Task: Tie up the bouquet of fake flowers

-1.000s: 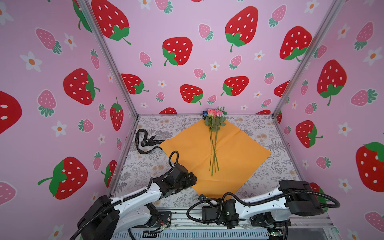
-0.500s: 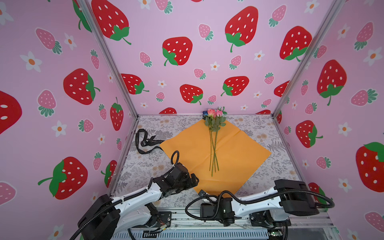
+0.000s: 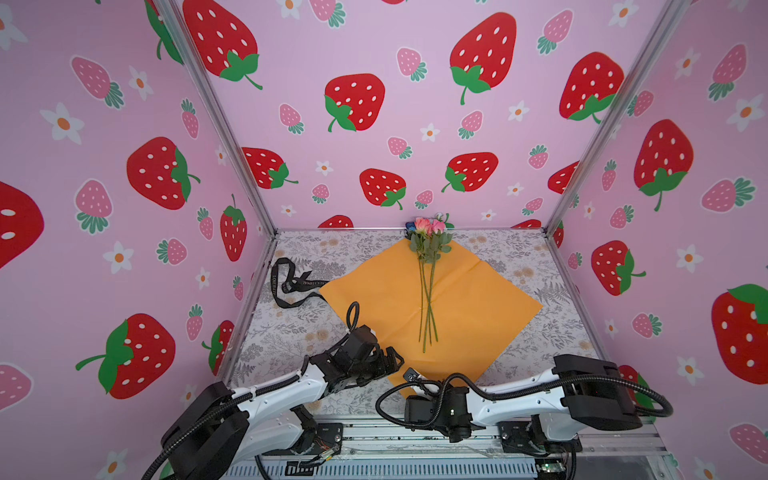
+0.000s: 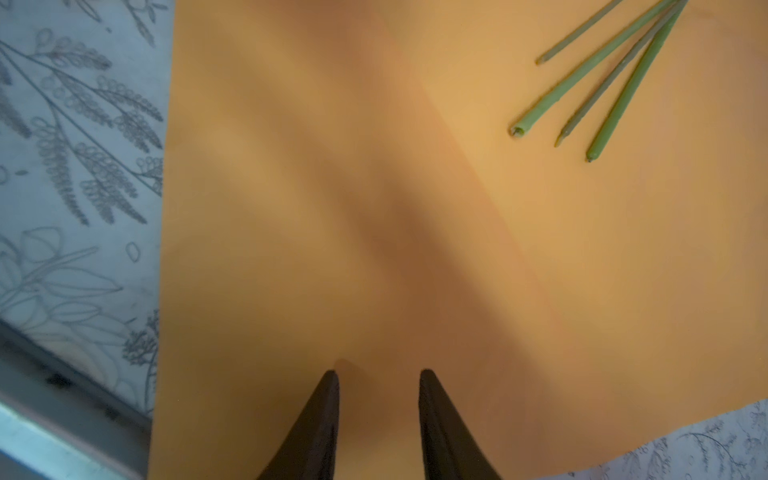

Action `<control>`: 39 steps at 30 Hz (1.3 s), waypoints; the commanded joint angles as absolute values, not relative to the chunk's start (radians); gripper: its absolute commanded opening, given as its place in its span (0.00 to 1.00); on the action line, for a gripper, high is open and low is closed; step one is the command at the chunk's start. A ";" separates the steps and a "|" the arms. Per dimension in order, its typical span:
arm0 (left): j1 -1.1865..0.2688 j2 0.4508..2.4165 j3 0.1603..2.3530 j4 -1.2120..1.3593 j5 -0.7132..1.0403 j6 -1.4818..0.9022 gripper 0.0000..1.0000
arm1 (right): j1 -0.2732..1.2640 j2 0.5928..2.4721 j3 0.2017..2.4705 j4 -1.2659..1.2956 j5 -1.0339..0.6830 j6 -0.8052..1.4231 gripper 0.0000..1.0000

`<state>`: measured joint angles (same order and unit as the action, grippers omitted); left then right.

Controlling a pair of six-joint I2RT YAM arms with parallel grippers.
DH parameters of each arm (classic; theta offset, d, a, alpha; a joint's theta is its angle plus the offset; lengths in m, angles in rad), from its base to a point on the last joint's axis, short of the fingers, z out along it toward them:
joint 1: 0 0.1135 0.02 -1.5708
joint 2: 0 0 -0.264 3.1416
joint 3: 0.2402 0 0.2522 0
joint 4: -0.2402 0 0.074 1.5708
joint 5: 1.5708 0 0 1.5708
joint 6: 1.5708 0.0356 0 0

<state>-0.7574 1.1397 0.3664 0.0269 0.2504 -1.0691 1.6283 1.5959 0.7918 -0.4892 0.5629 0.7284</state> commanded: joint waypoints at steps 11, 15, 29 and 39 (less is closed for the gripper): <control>-0.761 1.212 0.315 0.219 0.392 -1.109 0.95 | 1.578 1.533 0.740 -0.419 0.525 0.744 0.37; -0.763 1.210 0.331 0.265 0.402 -1.090 0.95 | 1.564 1.505 0.739 -0.416 0.520 0.743 0.39; -0.763 1.242 0.446 0.309 0.467 -1.002 0.97 | 1.296 1.227 0.695 -0.434 0.503 0.783 0.61; -0.755 1.371 0.534 0.356 0.479 -0.996 0.99 | 1.117 1.086 0.750 -0.497 0.581 0.774 0.80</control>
<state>-0.7582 1.3464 0.4915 0.3264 0.4644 -1.0004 1.1427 1.1385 0.7136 -0.4492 0.5213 0.7650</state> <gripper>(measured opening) 0.987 0.782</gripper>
